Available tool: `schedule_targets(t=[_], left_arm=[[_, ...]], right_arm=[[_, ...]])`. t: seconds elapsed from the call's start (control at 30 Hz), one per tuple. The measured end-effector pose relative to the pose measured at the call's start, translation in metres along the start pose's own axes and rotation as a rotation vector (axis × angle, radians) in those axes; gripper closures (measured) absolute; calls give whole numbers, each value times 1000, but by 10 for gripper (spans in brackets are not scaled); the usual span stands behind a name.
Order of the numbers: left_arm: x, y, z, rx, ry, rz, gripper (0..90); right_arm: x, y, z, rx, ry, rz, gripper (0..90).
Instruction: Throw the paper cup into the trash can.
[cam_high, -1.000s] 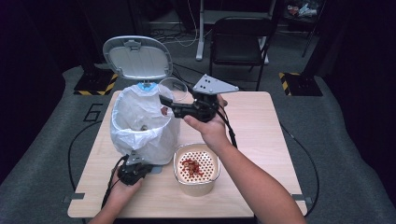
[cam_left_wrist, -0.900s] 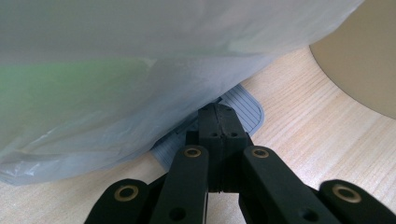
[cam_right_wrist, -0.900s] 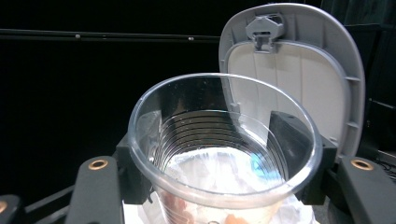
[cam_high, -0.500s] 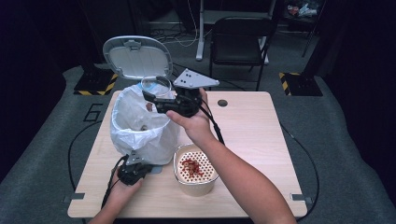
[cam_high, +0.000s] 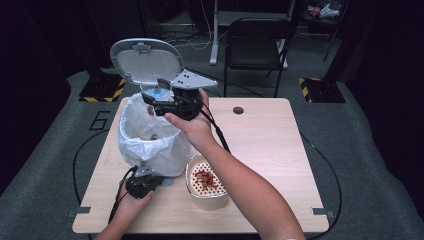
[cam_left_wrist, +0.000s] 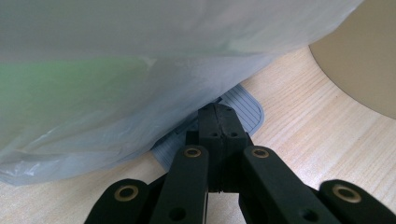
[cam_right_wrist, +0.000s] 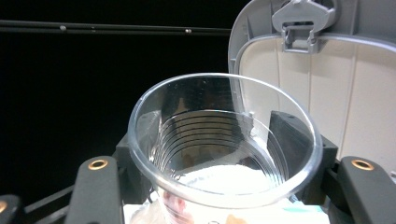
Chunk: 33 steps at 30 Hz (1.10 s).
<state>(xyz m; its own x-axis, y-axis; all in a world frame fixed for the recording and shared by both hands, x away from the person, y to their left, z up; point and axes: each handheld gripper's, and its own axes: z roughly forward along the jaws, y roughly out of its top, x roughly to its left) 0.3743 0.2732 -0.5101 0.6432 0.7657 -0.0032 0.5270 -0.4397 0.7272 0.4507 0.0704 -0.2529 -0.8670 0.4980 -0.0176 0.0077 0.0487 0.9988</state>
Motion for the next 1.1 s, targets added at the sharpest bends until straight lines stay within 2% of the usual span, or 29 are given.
schedule_targets(t=[0.37,0.47,0.63,0.67,0.7,0.77,0.9,1.07,1.1], left_arm=[[0,0,0,5,0,-5,900],[0,0,0,-1,-1,-6,900],[0,0,0,-4,-2,-6,900],[-1,0,1,-11,-2,-18,900],[0,0,0,-3,-3,-6,900],[0,0,0,-4,-3,-7,900],[-1,-1,1,-15,-2,-22,900],[-1,-1,1,-16,-4,-22,900],[0,0,0,-6,-3,-6,900]], right_arm=[[-1,-8,18,20,2,3,347],[0,-8,22,24,5,17,345],[4,-8,30,77,-5,1,341],[5,-8,32,85,-5,-5,341],[6,-9,33,96,-3,-2,340],[6,-10,37,115,-2,-9,338],[7,-11,40,130,-3,-20,331],[6,-11,41,152,1,8,319],[5,-11,41,154,-3,9,317]])
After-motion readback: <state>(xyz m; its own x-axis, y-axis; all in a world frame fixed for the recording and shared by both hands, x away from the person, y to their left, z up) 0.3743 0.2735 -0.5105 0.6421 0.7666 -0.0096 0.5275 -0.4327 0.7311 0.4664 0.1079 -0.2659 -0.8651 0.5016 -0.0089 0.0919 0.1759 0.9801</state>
